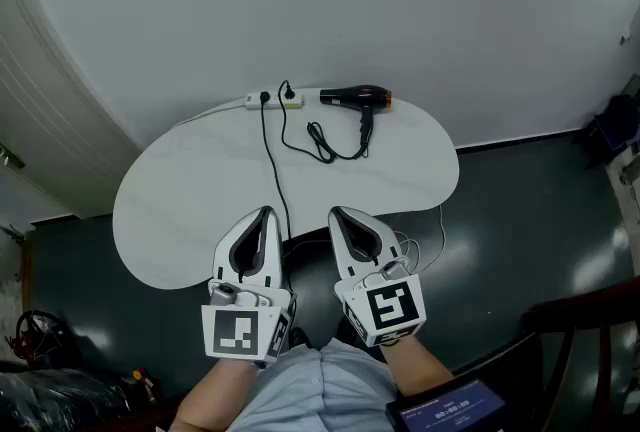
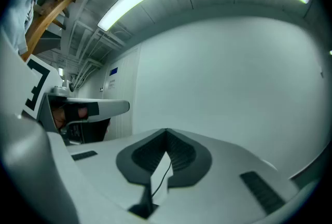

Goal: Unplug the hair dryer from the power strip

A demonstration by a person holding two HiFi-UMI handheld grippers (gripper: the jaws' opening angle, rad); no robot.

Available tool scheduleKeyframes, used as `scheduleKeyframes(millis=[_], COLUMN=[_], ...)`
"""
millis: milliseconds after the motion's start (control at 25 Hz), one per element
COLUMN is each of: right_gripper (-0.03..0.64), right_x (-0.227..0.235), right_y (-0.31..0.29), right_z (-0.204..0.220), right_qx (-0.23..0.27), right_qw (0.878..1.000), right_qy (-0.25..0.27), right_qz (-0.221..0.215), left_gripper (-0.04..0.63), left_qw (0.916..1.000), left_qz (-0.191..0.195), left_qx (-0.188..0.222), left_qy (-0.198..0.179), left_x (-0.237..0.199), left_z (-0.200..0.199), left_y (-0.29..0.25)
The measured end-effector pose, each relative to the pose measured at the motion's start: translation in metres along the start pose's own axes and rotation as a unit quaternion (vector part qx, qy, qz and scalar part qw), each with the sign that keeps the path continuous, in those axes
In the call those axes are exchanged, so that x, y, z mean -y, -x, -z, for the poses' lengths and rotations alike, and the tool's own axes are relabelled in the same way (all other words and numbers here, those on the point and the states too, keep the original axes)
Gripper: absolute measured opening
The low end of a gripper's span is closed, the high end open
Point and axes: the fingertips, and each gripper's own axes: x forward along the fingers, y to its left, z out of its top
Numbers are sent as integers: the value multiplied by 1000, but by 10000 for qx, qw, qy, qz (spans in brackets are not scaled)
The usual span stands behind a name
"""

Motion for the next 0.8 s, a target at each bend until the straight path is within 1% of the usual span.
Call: scheduleKeyframes(millis=[240,360,440,640,800], right_gripper=[0,2,2,2,2], right_x=[15,24,30,40,51], right_y=[5,6,8,14,15], right_z=[2,2,5,14,26], right_qx=[-34,5,-51,-187,-282], right_qw=[10000,9998,9995,9990,9983], right_qy=[-9,-179,-282,-273,-428], right_qz=[14,-75,-140,-313,-293], left_gripper=[-2,-3,-2,-2,-2], left_qw=[10000,10000,9999,9996,9994], left_qz=[-16,-49,-70,-136,-88], left_qx=[-56,-83,-116,-250,-346], left_qy=[18,-8,-30,-18,-26], left_x=[12,19,24,36,43], left_z=[2,2,3,11,18], left_y=[-7,-12,-15,-22,-27])
